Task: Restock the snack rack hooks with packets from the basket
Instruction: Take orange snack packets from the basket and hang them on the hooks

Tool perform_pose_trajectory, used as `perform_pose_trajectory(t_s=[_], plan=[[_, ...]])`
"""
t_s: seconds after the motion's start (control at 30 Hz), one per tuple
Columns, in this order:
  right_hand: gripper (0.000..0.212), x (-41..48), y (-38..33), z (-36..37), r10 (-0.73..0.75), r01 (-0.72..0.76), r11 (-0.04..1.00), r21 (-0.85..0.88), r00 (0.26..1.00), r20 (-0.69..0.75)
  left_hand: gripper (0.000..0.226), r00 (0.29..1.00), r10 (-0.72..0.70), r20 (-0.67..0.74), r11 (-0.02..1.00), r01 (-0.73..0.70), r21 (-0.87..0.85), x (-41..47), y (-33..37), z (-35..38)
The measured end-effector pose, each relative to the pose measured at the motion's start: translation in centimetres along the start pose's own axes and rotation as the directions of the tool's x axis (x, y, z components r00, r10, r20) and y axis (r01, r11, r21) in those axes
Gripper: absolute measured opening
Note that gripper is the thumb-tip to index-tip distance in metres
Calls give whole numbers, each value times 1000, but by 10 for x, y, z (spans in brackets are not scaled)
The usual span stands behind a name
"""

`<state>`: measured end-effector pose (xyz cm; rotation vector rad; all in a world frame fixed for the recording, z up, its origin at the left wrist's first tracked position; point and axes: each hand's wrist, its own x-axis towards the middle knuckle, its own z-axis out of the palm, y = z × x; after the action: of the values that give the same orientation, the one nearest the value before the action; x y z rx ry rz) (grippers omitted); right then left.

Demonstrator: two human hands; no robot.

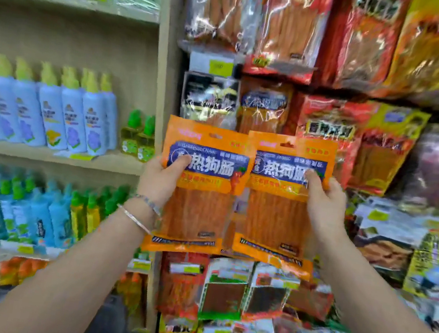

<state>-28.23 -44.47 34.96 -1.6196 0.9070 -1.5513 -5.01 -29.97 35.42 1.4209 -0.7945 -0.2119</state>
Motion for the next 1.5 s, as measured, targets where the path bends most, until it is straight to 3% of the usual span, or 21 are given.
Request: perform_pose_trajectory(t_s=[0.17,0.53,0.73,0.93,1.07,1.17,1.23,1.33,1.43,1.5], plan=[[18,60,-20,12,31,-29,996,80,999,-27,21,996,53,-72,999,-53,3,26,28,23],[44,160,-32,66,162,-185,971,151,975,153,24,991,115,-62,992,-118,-48,84,39,61],[23,190,-19,86,166,-187,964,188,979,121,23,995,102,7,991,-101,-87,114,34,79],[32,203,7,91,84,-95,992,87,989,120,26,994,102,31,993,-100,-57,127,27,97],[25,199,17,85,-153,152,988,-36,988,-10,17,997,79,8,995,-78,-64,127,23,110],[24,187,18,77,-300,301,954,-9,948,-105,13,999,47,18,996,-45,-74,127,23,121],[17,181,16,76,-256,254,963,95,967,9,17,999,46,26,997,-44,-59,128,23,128],[34,178,11,79,-109,75,989,130,955,276,26,997,46,68,994,-39,-101,127,25,139],[33,181,6,79,-139,89,976,196,956,258,13,988,145,45,987,-141,-75,130,26,150],[24,186,2,74,-198,154,961,229,963,182,34,966,257,42,963,-252,-91,132,31,154]])
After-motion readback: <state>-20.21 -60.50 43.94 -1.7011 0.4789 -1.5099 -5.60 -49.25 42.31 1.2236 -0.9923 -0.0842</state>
